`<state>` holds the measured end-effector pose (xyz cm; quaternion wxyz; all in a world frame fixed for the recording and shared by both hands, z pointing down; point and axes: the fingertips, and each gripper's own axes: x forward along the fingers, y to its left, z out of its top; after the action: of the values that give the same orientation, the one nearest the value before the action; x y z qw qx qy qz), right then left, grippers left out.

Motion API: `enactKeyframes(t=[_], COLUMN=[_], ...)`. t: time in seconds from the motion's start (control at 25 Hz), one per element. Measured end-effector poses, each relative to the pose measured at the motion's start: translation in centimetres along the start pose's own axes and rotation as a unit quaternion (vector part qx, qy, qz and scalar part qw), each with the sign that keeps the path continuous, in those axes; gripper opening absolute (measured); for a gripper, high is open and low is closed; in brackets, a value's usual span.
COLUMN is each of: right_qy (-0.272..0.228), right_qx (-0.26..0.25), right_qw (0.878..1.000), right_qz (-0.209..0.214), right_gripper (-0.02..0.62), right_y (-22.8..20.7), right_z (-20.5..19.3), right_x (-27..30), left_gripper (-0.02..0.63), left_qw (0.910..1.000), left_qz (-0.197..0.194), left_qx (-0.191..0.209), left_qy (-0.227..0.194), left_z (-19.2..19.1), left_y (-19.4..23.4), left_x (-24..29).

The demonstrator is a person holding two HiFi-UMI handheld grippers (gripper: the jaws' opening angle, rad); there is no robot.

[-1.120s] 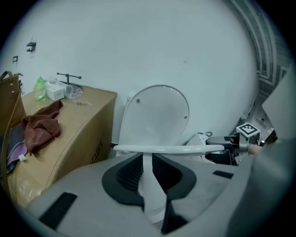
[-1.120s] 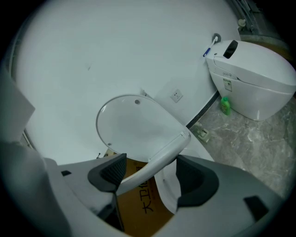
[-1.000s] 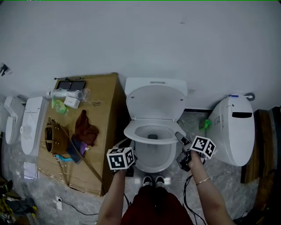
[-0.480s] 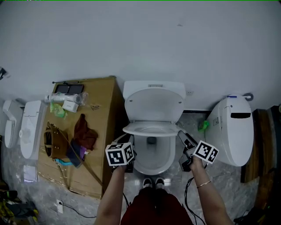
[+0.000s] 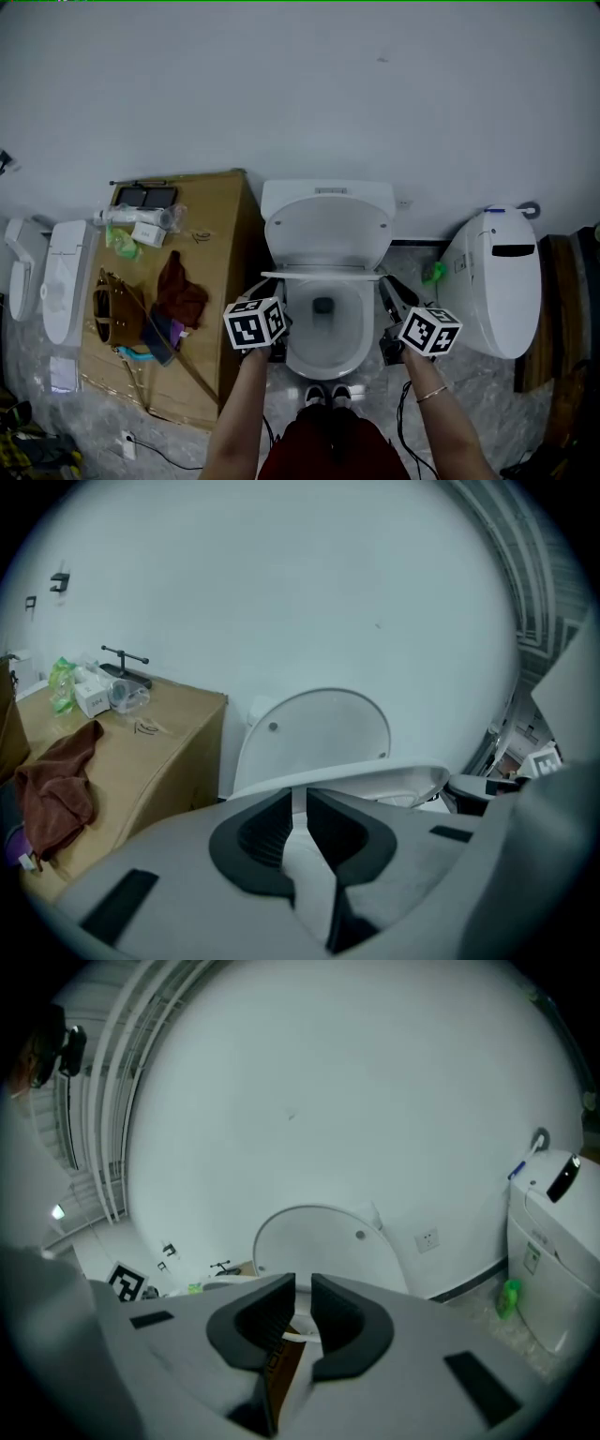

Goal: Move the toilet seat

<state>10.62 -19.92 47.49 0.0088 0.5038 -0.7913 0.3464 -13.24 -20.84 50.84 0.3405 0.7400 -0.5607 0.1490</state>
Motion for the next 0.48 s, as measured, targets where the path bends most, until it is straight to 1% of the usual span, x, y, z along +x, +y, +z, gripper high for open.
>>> enactKeyframes(t=[0.04,0.16,0.32,0.48], right_qy=[0.003,0.02,0.038,0.036], right_qx=[-0.016,-0.053,-0.061,-0.076], right_qw=[1.0,0.998,0.997,0.995], right_qz=[-0.005,-0.018,-0.042,-0.059], right_gripper=[0.055,0.048,0.046,0.044], right_y=[0.1,-0.1,-1.2,-1.5], right_z=[-0.1,-0.9,-1.5,-0.7], right_x=[0.1,0.8,2.6,4.2], left_gripper=[0.066,0.066,0.066,0.063], left_qw=[1.0,1.0,1.0,0.9997], left_qz=[0.0,-0.001,-0.003,0.001], left_qx=[0.0,-0.001,0.003,0.011], left_qy=[-0.002,-0.006,-0.002,-0.02], left_z=[0.3,1.1,1.2,2.1], left_y=[0.0,0.0,-0.2,-0.1], left_x=[0.2,0.7,1.7,2.3])
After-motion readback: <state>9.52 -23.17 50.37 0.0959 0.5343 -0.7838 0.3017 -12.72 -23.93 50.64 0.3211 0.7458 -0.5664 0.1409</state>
